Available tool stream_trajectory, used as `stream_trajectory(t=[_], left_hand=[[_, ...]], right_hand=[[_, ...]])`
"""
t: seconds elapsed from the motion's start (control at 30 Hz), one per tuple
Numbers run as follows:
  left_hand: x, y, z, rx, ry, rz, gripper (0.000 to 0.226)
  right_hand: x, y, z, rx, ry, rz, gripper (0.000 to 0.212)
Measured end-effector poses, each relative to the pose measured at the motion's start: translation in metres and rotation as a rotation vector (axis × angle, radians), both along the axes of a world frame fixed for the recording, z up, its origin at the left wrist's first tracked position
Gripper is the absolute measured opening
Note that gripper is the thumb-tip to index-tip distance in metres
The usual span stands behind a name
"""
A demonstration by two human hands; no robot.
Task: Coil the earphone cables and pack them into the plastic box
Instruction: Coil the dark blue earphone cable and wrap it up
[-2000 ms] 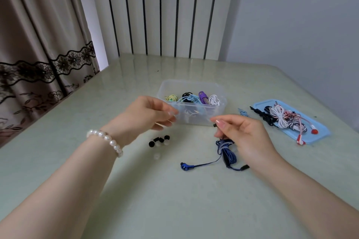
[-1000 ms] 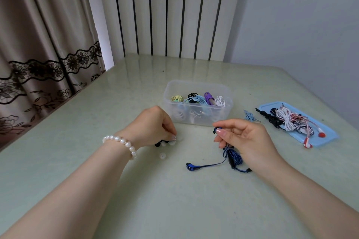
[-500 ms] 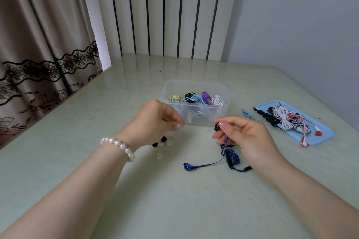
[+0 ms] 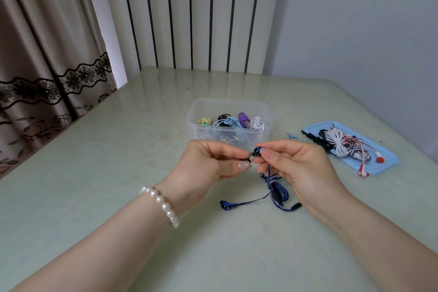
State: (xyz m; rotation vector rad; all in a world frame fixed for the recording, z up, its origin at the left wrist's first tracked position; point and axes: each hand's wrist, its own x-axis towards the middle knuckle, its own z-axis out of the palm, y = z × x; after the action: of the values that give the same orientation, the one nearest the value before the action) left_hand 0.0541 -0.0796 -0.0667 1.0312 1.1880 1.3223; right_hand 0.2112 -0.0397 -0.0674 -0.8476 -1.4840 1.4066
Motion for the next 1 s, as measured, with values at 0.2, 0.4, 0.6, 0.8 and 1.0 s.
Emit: stream_trajectory(t=[0.2,0.4,0.6,0.8,1.0], left_hand=[[0.003,-0.002,0.001,0.033,0.015,0.004,0.028],[0.005,0.0,-0.002,0.019,0.05,0.047,0.024],[0.005,-0.002,-0.002,-0.037,0.0,0.039,0.021],[0.005,-0.002,-0.003,-0.079,-0.045,0.027,0.022],[0.004,0.0,-0.002,-0.085,-0.097,0.041,0.013]], right_hand=[[-0.004,-0.002,-0.001,0.138,-0.085,-0.04,0.016],[-0.006,-0.002,-0.003,0.17,-0.113,-0.045,0.016],[-0.006,-0.003,-0.006,0.203,-0.131,-0.054,0.017],[-0.006,-0.001,-0.008,0.217,-0.158,-0.082,0.02],[-0.006,0.001,-0.01,0.21,-0.184,-0.108,0.015]])
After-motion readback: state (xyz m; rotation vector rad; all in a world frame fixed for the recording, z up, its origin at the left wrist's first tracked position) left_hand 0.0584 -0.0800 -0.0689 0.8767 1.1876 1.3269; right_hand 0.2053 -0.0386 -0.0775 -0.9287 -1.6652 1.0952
